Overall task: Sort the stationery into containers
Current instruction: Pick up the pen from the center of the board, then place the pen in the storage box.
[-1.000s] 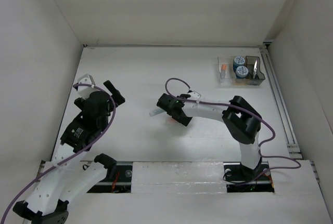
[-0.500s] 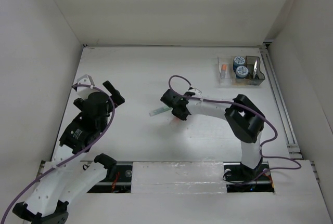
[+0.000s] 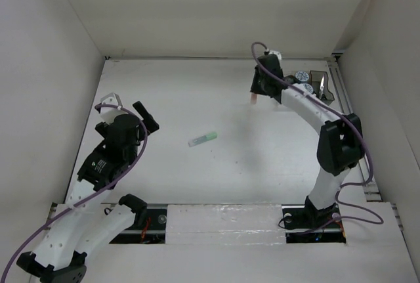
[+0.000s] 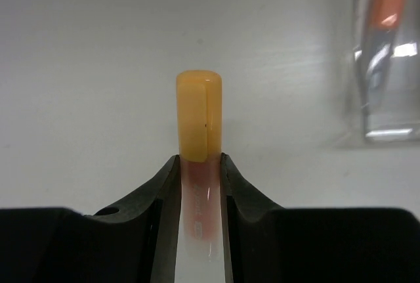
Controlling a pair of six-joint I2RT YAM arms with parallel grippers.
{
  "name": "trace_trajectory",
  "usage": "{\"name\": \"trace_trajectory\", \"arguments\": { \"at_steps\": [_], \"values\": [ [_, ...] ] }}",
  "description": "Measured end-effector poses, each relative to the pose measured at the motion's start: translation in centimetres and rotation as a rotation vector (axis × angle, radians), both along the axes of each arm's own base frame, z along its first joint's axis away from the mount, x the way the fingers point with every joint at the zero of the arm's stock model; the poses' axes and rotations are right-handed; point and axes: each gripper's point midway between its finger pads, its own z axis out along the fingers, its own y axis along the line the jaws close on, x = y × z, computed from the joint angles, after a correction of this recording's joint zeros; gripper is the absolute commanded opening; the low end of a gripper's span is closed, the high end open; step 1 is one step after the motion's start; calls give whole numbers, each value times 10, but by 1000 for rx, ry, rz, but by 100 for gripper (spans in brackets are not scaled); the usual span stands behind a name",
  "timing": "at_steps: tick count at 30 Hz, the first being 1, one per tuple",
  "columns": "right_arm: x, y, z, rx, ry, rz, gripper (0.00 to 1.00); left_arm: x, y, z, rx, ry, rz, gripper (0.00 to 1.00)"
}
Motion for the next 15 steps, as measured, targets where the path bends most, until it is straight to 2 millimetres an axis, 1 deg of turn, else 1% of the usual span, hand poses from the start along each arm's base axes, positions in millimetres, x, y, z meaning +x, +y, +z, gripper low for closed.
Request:
{"name": "trace_trajectory", "arguments": {
  "at_steps": [3,4,5,6,10,15],
  "values": [
    [34,-44,15,-54,-35,10,0,0,-1,0,-2,0,-9,100],
    [38,-54,15,-77,-32,16,0,0,-2,0,-2,-1,-11,100],
    [47,-72,18,-93,-32,-3,0,-1,-2,1,-3,-2,-14,100],
    [55,-84,20,-110,-33,-9,0,-1,-2,1,-3,-3,-15,100],
    [76,-119,18,-165,-17,-34,0,0,-3,2,-5,-8,-20,100],
    [83,-151,-1,-201,44,-49,0,0,-4,1,-5,-4,-27,100]
  ]
}}
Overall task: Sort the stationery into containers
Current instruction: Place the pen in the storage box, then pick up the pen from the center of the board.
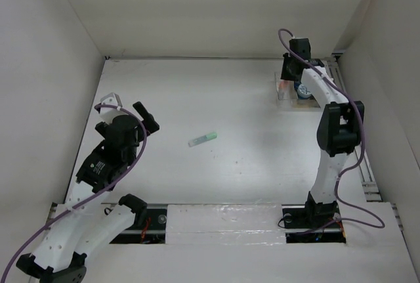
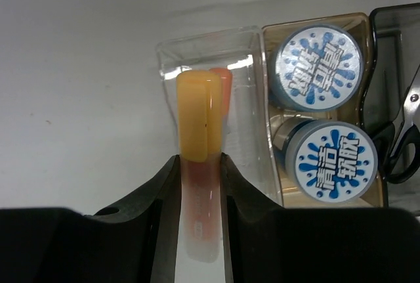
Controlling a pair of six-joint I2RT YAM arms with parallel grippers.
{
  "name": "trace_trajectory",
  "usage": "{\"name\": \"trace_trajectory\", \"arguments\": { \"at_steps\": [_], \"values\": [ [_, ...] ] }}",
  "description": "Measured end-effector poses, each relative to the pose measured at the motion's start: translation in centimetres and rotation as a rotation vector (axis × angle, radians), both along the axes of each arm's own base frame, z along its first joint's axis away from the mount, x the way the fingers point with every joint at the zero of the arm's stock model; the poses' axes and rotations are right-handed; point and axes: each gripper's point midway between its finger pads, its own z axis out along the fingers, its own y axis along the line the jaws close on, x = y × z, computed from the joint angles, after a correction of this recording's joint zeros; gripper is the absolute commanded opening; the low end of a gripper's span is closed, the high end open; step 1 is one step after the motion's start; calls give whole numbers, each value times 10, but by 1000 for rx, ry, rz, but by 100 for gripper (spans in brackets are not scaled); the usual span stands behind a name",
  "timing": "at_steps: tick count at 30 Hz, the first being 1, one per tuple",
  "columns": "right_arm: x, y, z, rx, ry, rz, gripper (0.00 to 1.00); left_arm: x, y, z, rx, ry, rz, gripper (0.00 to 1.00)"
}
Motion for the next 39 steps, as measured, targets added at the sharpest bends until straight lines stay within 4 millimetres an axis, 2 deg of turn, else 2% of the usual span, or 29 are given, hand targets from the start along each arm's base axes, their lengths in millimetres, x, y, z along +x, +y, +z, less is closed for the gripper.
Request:
{"name": "trace_trajectory", "arguments": {
  "at_steps": [7,9,10,11,13,14,15,20,26,29,33,35,37,39],
  "values": [
    [9,-28,-29,-3,66,-29,0,0,-1,-1,7,6,-9,100],
    [8,-31,-34,-2,79,-29,7,1,-1,-2,8,9,-10,100],
    [8,-30,-35,1,81,-27,13,1,-2,-3,9,12,-11,100],
    [8,-28,-36,7,83,-20,26,1,-2,-3,9,13,-11,100],
    [8,-24,-36,15,85,-8,37,1,-2,-3,9,13,-12,100],
    [8,-22,-37,17,85,-5,88,1,-2,-3,9,13,-12,100],
    [8,-19,-36,19,84,-4,100,1,-2,-3,9,13,-12,100],
    [5,3,-22,-15,60,26,100,1,-2,-3,10,13,-12,100],
    [-5,35,25,-27,-21,83,100,1,-2,-3,9,13,-12,100],
    [-19,76,51,6,-85,207,100,1,-2,-3,10,13,-11,100],
    [-61,169,62,34,-118,437,100,1,2,-2,9,8,15,100],
    [-81,217,54,40,-112,503,100,1,5,-2,7,5,39,100],
    [-107,256,37,62,-83,492,100,0,10,-3,5,4,68,100],
    [-137,282,13,75,-41,423,100,-2,15,-3,4,1,96,100]
  ]
}}
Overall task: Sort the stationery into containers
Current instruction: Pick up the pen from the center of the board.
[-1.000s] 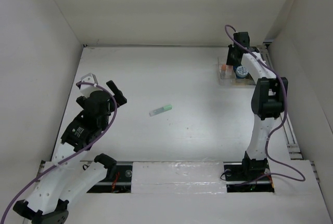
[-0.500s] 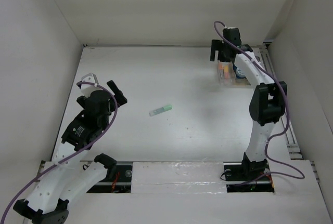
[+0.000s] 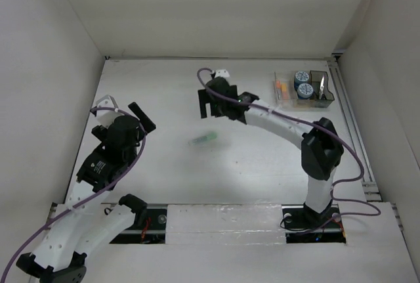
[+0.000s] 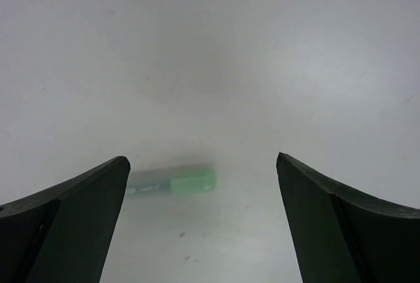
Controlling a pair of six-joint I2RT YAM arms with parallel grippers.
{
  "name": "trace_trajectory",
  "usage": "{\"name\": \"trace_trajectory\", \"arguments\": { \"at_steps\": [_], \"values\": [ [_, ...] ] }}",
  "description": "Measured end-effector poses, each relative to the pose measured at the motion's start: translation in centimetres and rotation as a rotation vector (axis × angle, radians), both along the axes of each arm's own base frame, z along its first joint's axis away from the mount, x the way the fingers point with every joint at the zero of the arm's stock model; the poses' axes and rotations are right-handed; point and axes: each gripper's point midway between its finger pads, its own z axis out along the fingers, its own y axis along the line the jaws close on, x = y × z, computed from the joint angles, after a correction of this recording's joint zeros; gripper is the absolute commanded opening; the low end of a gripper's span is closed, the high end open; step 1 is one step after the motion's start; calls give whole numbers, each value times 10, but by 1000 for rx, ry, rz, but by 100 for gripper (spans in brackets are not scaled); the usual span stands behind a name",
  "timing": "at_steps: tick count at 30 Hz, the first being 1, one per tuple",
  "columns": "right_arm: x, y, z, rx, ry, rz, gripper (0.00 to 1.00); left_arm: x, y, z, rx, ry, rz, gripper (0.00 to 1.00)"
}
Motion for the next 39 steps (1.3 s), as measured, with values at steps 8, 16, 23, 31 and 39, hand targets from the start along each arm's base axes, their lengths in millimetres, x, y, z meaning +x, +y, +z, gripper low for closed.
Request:
{"name": "trace_trajectory", "arguments": {
  "at_steps": [8,16,23,31,39],
  "values": [
    [-71,50,-41,176,111,-314,100,-2,7,-2,5,3,42,100],
    [-56,44,-112,175,235,-599,100,-1,1,-4,7,18,10,100],
    [-65,36,-126,201,275,-713,100,-3,-1,5,-12,-18,-21,100],
    [-68,35,-129,188,296,-765,99,-5,-3,9,-25,-36,-41,100],
    [-68,36,-133,168,308,-769,54,-11,0,18,-46,-75,-44,100]
  ]
}}
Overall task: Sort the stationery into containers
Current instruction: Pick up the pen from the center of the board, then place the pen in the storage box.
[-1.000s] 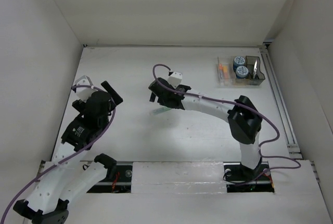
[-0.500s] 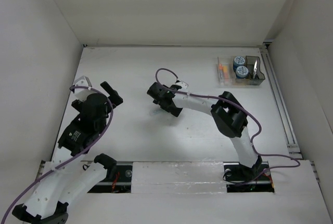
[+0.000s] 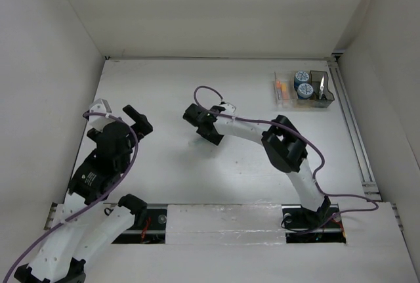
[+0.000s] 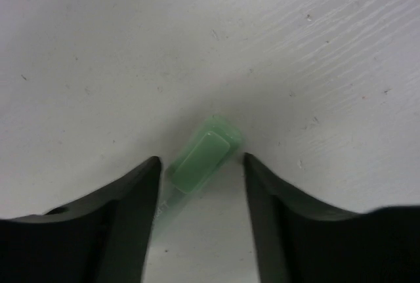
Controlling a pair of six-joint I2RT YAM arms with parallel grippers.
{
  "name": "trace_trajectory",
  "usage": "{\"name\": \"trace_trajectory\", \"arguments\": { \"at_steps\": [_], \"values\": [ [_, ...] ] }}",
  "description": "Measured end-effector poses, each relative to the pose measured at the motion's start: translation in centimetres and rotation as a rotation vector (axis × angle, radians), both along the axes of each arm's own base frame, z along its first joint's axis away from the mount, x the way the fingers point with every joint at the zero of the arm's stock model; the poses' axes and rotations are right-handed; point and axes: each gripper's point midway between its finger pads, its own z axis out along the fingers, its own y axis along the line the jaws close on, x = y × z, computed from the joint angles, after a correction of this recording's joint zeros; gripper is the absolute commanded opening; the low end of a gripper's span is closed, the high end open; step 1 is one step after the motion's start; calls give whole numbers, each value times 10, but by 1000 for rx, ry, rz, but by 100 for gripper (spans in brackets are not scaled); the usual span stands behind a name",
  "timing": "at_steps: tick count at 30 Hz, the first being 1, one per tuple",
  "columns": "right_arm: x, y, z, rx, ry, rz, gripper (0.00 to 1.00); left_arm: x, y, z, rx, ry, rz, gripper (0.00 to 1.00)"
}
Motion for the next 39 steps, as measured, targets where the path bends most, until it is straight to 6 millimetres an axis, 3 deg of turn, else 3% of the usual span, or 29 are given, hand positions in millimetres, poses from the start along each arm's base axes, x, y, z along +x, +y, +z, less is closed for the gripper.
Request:
{"name": "trace_trajectory", "arguments": {
  "at_steps": [2,4,9,14,17,20,25,29,34,39],
  "values": [
    [0,2,-3,1,5,9,43,0,0,0,2,2,1,100],
    [0,4,-4,8,7,22,0,1,0,-2,5,7,3,100],
    [6,10,-4,48,-14,30,0,2,0,-3,11,14,7,100],
    [14,-5,1,30,-39,118,0,2,1,-3,12,13,10,100],
    [32,-37,18,-34,-78,238,0,2,1,-3,12,13,11,100],
    [73,-75,61,-42,-162,333,0,3,0,-4,15,18,10,100],
    [162,-171,137,-114,-317,352,0,5,-1,-6,22,30,5,100],
    [207,-240,173,-257,-363,320,0,5,-2,-5,20,24,-1,100],
    [226,-284,178,-359,-330,309,0,6,-4,-6,22,28,-7,100],
    [234,-315,147,-409,-237,326,0,9,-6,-9,31,44,-16,100]
  ]
}}
